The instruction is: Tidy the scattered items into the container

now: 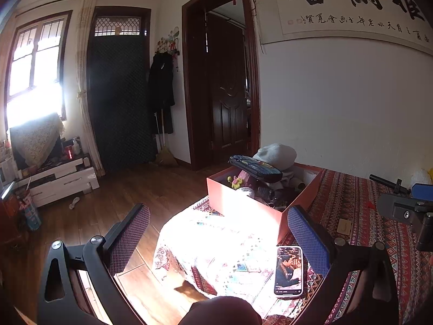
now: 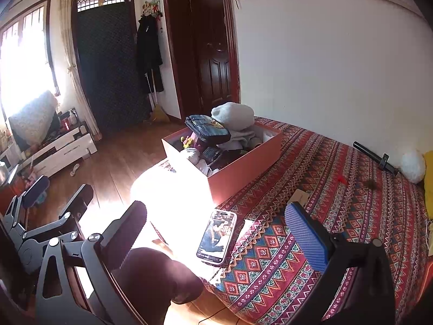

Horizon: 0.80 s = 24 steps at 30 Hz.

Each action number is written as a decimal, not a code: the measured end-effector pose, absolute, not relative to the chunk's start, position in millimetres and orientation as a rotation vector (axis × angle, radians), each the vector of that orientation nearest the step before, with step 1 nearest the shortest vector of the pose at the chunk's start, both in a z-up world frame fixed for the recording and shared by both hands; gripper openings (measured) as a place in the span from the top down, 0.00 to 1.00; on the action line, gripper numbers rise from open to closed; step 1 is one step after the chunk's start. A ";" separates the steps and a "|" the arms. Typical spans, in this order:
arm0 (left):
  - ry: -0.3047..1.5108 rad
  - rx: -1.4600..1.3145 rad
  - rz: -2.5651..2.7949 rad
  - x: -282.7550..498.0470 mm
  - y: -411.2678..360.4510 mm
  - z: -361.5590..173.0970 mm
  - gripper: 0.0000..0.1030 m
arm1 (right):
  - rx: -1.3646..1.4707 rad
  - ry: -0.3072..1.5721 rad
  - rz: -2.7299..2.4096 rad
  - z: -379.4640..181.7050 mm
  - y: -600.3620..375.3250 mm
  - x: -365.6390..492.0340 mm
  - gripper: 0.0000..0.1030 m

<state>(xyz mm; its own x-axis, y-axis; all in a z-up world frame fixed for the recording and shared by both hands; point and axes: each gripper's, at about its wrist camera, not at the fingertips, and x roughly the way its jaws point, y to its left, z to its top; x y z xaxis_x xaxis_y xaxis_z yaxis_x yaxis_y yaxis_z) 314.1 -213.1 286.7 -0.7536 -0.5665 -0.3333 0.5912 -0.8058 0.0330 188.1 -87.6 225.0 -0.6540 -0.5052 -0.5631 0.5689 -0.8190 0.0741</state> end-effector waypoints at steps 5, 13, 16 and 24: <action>0.097 0.449 -2.471 312.7 -213.0 285.8 0.00 | 0.778 0.149 -2.413 225.7 -88.4 189.3 0.01; 0.100 0.454 -2.468 313.3 -213.5 284.8 0.00 | 0.779 0.159 -2.408 224.9 -89.5 191.3 0.01; 0.102 0.457 -2.467 313.7 -213.8 284.3 0.00 | 0.780 0.163 -2.405 224.6 -90.0 192.5 0.01; 0.102 0.465 -2.467 314.0 -214.0 284.1 0.00 | 0.782 0.169 -2.401 224.5 -90.9 193.6 0.01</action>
<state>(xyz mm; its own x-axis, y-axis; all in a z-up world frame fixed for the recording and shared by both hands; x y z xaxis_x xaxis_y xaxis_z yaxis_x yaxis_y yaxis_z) 314.0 -214.0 284.1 -0.7463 -0.5645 -0.3528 0.5917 -0.8053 0.0369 193.6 -90.9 224.5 -0.6457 -0.5064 -0.5715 0.5816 -0.8111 0.0616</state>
